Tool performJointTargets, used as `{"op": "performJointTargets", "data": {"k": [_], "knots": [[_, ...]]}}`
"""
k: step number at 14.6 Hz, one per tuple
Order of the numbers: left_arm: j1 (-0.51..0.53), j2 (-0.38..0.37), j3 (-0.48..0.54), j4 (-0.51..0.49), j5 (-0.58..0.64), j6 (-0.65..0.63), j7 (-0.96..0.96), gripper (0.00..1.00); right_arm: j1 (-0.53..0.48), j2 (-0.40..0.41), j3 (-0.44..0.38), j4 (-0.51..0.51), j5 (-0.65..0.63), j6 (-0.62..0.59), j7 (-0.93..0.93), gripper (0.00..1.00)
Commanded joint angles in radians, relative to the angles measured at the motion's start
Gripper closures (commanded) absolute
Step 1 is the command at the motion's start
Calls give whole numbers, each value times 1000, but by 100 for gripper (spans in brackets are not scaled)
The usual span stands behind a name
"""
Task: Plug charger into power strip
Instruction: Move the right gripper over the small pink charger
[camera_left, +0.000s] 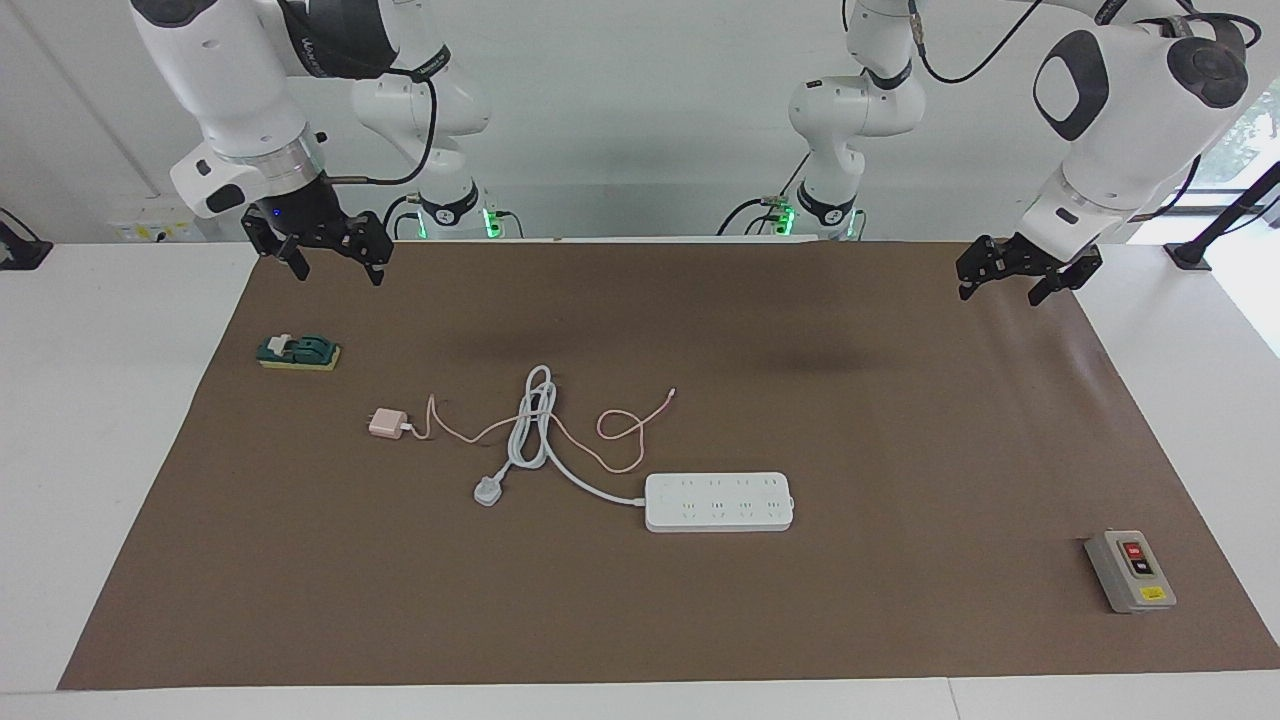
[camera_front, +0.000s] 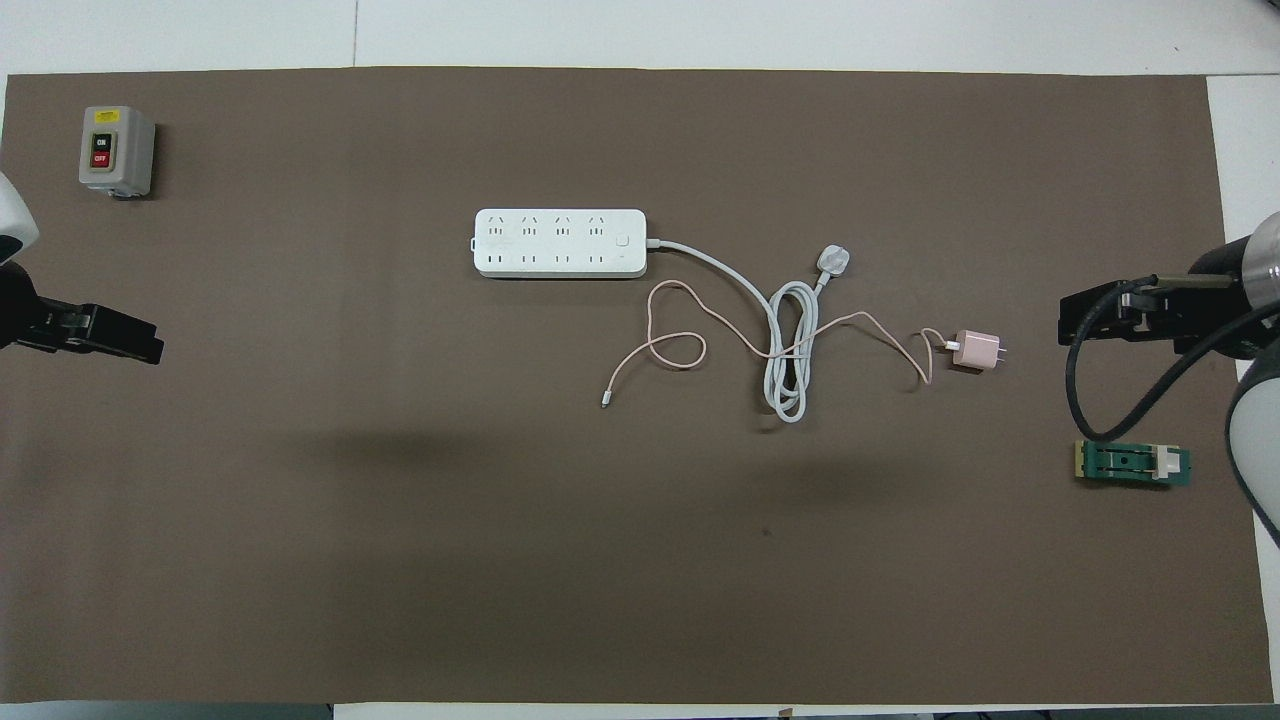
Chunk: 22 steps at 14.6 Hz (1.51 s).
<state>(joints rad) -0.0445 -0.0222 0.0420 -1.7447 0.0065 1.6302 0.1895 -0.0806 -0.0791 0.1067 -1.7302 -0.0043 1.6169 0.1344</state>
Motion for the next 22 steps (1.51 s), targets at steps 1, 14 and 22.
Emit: {"op": "performJointTargets", "data": {"k": [1, 14, 22], "knots": [[8, -13, -1, -12, -13, 11, 8, 0, -4, -21, 7, -22, -13, -3, 10, 0], [-5, -8, 1, -9, -2, 51, -263, 0, 1, -34, 14, -49, 3, 29, 124, 0], [-6, -12, -1, -15, -36, 37, -254, 0, -24, -45, 13, -127, 0, 189, 695, 0]]}}
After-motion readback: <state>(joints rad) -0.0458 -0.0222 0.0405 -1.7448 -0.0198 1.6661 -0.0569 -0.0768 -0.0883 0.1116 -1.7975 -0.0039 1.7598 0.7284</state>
